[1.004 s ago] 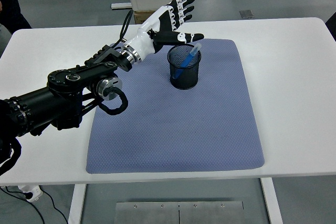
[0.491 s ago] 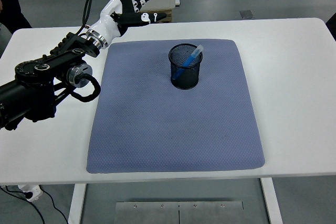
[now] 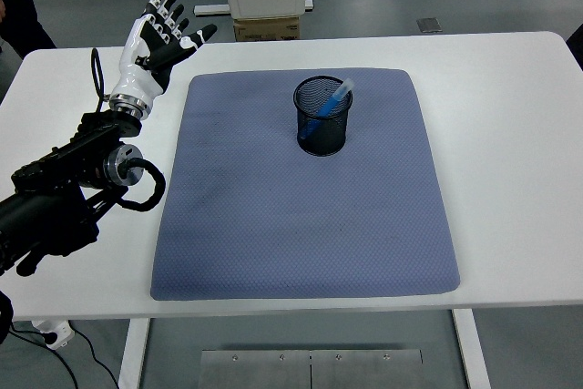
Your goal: Left hand places marker in pen holder
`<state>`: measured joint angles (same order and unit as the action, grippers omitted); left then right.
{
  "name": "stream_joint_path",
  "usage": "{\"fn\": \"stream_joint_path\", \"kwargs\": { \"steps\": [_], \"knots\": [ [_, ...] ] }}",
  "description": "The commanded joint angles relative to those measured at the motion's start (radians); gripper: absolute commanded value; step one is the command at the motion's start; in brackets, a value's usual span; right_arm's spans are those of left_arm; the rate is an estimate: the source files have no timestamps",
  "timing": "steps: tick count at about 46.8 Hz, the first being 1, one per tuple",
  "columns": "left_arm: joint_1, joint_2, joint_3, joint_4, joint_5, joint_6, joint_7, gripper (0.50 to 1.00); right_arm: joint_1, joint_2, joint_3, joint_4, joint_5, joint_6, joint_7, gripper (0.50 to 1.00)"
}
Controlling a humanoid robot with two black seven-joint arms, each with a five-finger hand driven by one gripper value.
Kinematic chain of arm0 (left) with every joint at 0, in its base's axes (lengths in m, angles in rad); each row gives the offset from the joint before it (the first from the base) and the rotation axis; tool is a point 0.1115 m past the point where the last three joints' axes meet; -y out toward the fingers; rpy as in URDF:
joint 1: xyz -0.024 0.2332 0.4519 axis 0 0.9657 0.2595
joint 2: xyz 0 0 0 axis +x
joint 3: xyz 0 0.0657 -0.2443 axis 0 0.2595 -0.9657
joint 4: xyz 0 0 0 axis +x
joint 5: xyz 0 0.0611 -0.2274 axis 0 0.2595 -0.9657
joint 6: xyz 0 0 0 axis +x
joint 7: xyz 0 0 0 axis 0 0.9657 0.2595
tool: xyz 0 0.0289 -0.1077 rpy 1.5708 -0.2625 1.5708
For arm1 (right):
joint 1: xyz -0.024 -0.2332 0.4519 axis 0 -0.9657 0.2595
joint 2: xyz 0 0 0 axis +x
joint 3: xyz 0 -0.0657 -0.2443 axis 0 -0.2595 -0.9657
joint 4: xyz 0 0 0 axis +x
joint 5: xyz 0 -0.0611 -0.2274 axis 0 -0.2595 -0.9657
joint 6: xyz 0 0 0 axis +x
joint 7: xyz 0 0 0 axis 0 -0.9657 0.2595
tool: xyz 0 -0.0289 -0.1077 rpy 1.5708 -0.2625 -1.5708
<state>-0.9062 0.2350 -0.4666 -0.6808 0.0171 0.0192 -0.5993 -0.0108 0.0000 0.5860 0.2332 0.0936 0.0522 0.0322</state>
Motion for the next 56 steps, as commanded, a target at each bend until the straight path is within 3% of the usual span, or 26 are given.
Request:
{"fn": "stream_joint_path", "kwargs": {
  "steps": [1, 11, 17, 56],
  "knots": [
    [0.021, -0.002, -0.047, 0.0, -0.012, -0.025, 0.003, 1.0, 0.0, 0.0, 0.0, 0.0, 0.0, 0.0, 0.0, 1.0],
    [0.055, 0.0, -0.058, -0.002, -0.104, -0.074, 0.009, 1.0, 0.0, 0.0, 0.0, 0.0, 0.0, 0.0, 0.0, 1.0],
    [0.073, 0.001, -0.063, -0.002, -0.166, -0.122, 0.075, 1.0, 0.0, 0.0, 0.0, 0.0, 0.0, 0.0, 0.0, 1.0],
    [0.102, 0.063, -0.078, -0.003, -0.189, -0.127, 0.085, 1.0, 0.018, 0.0, -0.003, 0.0, -0.006, 0.0, 0.005, 1.0]
  ]
}}
